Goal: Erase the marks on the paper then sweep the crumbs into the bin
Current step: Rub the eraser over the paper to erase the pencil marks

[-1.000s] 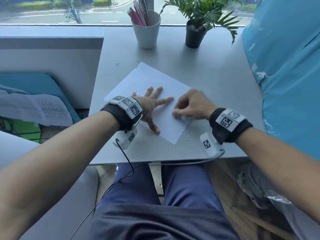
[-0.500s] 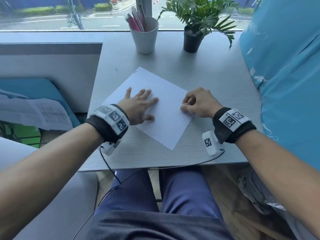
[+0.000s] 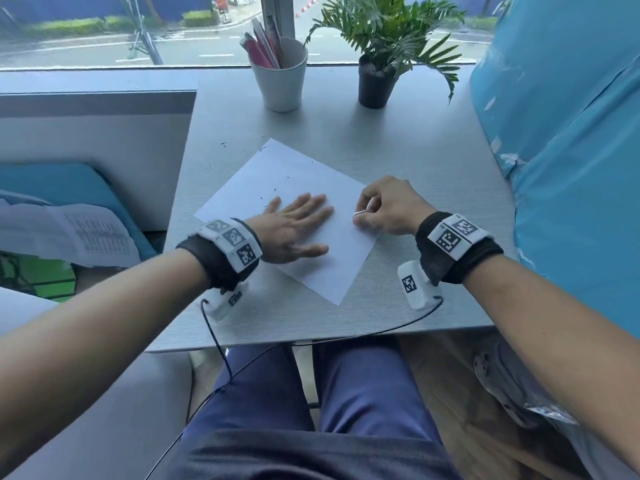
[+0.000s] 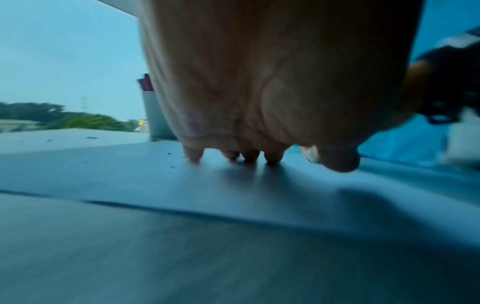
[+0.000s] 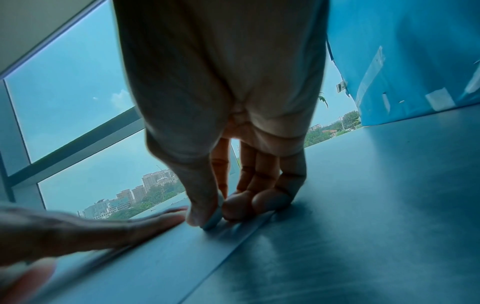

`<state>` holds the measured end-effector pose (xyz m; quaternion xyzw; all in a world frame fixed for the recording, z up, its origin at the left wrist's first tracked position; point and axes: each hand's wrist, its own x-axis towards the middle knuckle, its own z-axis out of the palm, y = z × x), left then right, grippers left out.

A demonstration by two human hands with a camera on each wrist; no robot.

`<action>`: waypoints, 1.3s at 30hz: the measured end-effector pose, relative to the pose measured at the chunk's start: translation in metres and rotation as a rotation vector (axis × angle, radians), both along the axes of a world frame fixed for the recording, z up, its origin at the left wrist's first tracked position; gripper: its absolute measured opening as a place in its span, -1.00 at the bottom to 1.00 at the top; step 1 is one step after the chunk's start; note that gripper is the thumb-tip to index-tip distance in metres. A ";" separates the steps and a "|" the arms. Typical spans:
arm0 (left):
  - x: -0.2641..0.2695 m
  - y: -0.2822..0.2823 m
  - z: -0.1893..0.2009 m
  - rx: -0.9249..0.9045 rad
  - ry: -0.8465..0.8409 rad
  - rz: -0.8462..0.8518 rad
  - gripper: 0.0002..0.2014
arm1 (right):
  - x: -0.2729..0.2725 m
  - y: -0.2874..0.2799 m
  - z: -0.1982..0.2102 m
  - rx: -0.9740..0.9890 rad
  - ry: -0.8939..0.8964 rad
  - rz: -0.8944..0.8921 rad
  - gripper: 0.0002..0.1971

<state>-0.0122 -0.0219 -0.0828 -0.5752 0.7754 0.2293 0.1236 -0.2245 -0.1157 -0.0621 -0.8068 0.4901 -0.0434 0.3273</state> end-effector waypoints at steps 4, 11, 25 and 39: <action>-0.011 -0.019 0.008 -0.056 0.048 0.119 0.19 | 0.002 0.001 -0.001 -0.032 0.031 -0.015 -0.88; -0.026 -0.028 0.007 -0.143 0.116 0.100 0.19 | 0.001 -0.003 0.003 -0.110 0.009 -0.059 -0.85; -0.023 -0.031 0.002 -0.006 0.043 0.113 0.30 | 0.011 0.025 0.000 -0.116 0.002 0.076 -0.93; -0.022 -0.029 0.002 0.009 0.058 0.102 0.32 | 0.012 0.043 0.003 -0.087 0.044 0.232 -0.93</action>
